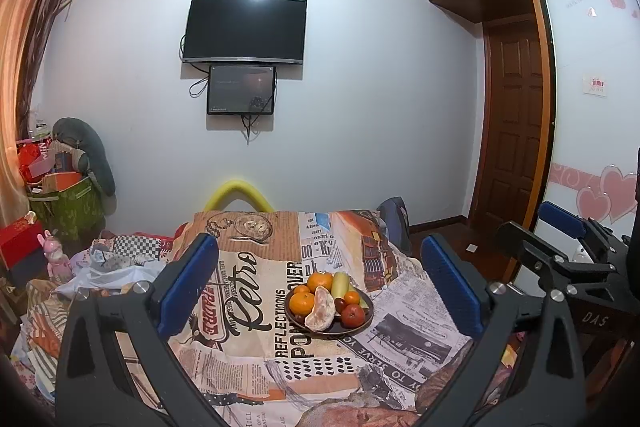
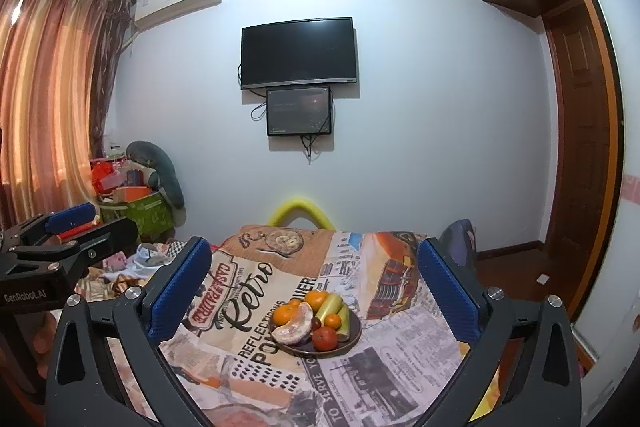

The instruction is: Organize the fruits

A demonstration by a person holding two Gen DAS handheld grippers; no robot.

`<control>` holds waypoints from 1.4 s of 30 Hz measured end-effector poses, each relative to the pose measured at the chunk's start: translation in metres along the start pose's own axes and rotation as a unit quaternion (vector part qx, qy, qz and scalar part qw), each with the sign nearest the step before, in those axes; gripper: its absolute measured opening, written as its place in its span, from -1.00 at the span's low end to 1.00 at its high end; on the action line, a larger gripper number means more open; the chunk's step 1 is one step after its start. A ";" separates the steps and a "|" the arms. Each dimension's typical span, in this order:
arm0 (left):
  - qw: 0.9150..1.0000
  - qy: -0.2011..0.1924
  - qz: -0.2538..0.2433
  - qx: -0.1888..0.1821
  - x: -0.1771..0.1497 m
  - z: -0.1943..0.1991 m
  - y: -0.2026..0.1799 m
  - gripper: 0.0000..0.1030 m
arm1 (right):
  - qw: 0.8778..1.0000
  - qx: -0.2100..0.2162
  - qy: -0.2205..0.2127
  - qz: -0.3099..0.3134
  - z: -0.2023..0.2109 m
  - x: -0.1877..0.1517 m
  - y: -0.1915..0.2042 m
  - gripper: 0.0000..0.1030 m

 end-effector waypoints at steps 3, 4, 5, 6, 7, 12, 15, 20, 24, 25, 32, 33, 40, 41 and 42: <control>1.000 -0.001 0.001 0.000 -0.001 0.000 0.001 1.00 | 1.000 -0.003 0.001 -0.001 -0.001 0.000 -0.001 1.00; 1.000 -0.001 0.000 0.000 -0.001 0.000 0.001 1.00 | 1.000 -0.003 0.002 -0.002 -0.001 0.000 -0.002 1.00; 1.000 -0.001 0.000 0.000 -0.001 0.000 0.001 1.00 | 1.000 -0.003 0.002 -0.001 0.000 0.000 -0.002 1.00; 1.000 0.000 0.000 0.000 -0.001 0.000 0.001 0.99 | 1.000 -0.004 0.003 0.000 0.000 0.000 -0.002 1.00; 1.000 0.000 0.001 0.000 -0.001 0.000 0.001 1.00 | 1.000 -0.004 0.003 0.000 0.000 -0.001 -0.002 1.00; 1.000 0.000 0.001 0.001 0.000 0.000 0.001 1.00 | 1.000 -0.004 0.005 0.000 0.002 0.000 -0.002 1.00; 1.000 0.000 0.000 -0.001 0.000 0.000 0.001 1.00 | 1.000 -0.002 0.005 -0.001 0.001 0.000 -0.002 1.00; 1.000 0.000 0.001 -0.003 0.001 0.000 0.002 1.00 | 1.000 -0.003 0.004 0.000 0.002 0.002 -0.002 1.00; 1.000 -0.001 0.001 -0.002 0.001 0.000 0.002 1.00 | 1.000 -0.003 0.005 -0.002 0.002 0.002 -0.002 1.00; 1.000 -0.001 0.001 -0.002 0.001 0.000 0.002 1.00 | 1.000 -0.003 0.005 -0.002 0.002 0.002 -0.002 1.00; 1.000 -0.002 -0.005 -0.001 0.002 0.000 -0.001 1.00 | 1.000 0.000 0.006 -0.003 0.002 0.002 -0.001 1.00; 1.000 -0.002 -0.006 -0.001 0.002 0.000 -0.001 1.00 | 1.000 0.000 0.005 -0.004 0.003 0.002 0.000 1.00; 1.000 -0.001 -0.008 -0.003 0.001 0.000 -0.003 1.00 | 1.000 0.001 0.004 -0.003 0.004 0.003 0.001 1.00; 1.000 -0.001 -0.008 -0.004 0.002 0.000 -0.003 1.00 | 1.000 0.001 0.004 -0.003 0.003 0.002 0.000 1.00; 1.000 -0.002 -0.007 -0.005 0.002 0.000 -0.003 1.00 | 1.000 0.001 0.004 -0.003 0.003 0.003 0.001 1.00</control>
Point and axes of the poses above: each gripper's, at about its wrist camera, not at the fingertips, and z roughly against the way its jaws point, y to its left, x to its top, the point moved 8 cm from there along -z, roughly the way its jaws point, and after that the axes turned 5 degrees about x, right-handed, at the moved point
